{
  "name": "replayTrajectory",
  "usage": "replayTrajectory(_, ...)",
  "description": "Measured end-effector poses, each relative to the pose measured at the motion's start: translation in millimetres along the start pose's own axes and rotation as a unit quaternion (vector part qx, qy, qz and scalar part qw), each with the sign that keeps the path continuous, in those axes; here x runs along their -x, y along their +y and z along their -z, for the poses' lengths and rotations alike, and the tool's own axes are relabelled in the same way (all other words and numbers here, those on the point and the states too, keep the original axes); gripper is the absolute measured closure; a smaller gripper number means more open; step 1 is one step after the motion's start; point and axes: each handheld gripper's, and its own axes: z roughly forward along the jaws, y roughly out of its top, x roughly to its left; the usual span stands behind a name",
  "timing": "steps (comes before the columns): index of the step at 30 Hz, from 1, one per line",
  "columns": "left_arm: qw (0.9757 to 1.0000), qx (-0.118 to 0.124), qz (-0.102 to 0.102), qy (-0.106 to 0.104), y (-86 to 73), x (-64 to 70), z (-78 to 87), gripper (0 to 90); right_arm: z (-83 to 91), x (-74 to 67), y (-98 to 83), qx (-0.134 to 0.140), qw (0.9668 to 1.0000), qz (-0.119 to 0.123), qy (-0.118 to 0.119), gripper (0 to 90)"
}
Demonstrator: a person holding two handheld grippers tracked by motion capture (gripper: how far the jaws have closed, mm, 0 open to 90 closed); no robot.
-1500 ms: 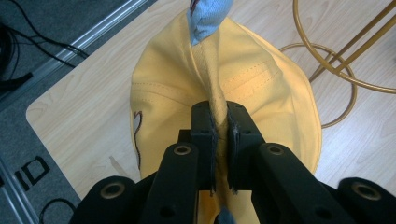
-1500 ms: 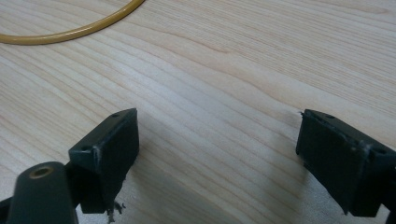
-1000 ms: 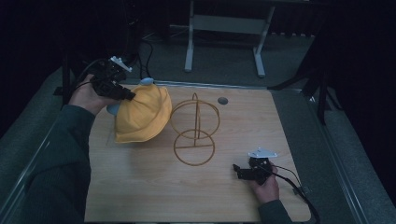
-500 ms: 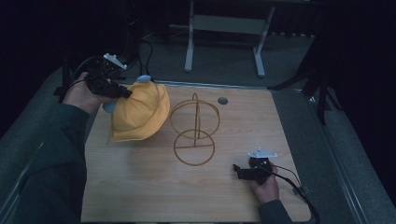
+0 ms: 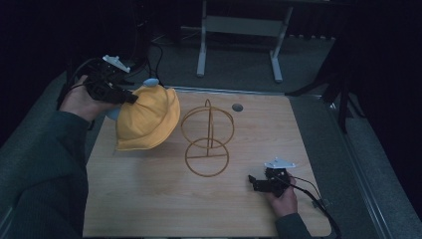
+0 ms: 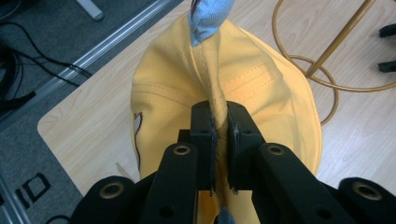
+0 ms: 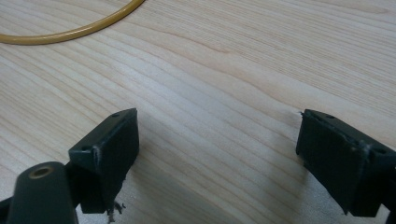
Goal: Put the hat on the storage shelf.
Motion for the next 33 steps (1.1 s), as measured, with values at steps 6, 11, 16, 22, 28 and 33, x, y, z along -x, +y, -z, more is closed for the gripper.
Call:
replayTrajectory(6,1.0000,0.003,-0.005,-0.003,0.0,1.2,3.4,83.1,0.0,0.0,0.0,0.000,1.0000,0.000,0.000,13.0)
replayTrajectory(11,0.9999,0.006,-0.009,-0.005,0.5,2.4,6.2,83.1,0.0,0.0,0.0,0.000,1.0000,0.000,0.000,13.1)
replayTrajectory(16,0.9998,0.010,-0.013,-0.009,1.4,3.5,9.0,83.1,0.1,0.0,0.0,0.000,1.0000,0.000,0.000,13.1)
replayTrajectory(22,0.9996,0.015,-0.019,-0.016,1.8,4.2,11.6,83.1,0.1,0.1,0.0,-0.001,1.0000,0.001,0.000,13.0)
replayTrajectory(28,0.9993,0.019,-0.024,-0.021,2.3,5.9,14.6,83.1,0.1,0.1,0.0,-0.001,1.0000,0.001,0.000,13.1)
replayTrajectory(33,0.9988,0.024,-0.033,-0.026,3.3,8.0,17.9,83.2,0.1,0.0,0.0,-0.001,1.0000,0.000,0.000,13.0)
